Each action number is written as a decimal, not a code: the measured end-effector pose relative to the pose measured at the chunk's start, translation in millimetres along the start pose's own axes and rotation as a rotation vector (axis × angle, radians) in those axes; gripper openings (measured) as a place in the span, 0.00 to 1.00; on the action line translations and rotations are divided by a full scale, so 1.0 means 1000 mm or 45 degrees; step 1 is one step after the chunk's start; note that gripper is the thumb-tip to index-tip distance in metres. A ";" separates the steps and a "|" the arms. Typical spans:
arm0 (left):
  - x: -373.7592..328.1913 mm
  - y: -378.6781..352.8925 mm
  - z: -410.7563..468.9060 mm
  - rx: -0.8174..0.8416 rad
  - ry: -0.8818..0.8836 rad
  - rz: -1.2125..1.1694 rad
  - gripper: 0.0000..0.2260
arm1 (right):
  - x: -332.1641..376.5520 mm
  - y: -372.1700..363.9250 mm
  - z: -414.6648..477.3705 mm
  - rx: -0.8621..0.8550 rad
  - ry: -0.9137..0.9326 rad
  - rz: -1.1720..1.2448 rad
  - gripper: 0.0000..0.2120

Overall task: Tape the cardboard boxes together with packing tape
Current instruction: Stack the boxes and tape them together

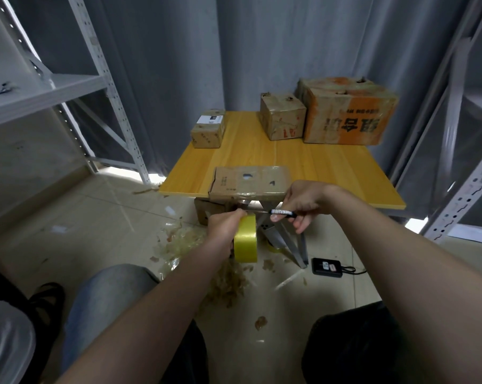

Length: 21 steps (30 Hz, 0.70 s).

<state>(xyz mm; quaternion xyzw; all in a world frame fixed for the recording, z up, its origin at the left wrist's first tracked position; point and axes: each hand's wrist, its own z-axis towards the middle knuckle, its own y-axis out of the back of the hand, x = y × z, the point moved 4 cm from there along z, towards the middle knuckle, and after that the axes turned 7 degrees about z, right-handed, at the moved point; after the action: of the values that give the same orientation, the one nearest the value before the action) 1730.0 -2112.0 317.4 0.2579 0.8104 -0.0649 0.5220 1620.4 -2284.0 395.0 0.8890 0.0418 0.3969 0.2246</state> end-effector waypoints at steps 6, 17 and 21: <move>0.007 -0.006 0.001 0.011 -0.075 0.219 0.06 | 0.035 0.001 -0.025 -0.198 0.025 -0.463 0.23; -0.035 -0.037 -0.044 0.339 -0.500 0.349 0.02 | 0.012 0.043 -0.028 -0.799 0.461 0.479 0.17; -0.069 -0.046 -0.060 0.473 -0.605 0.256 0.03 | -0.026 0.073 -0.027 -1.153 0.208 -0.087 0.18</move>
<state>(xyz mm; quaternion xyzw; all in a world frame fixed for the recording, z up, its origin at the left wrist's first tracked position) 1681.0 -2153.5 397.0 0.4051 0.6105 -0.2184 0.6445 1575.3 -2346.5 424.5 0.6652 -0.0889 0.4364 0.5993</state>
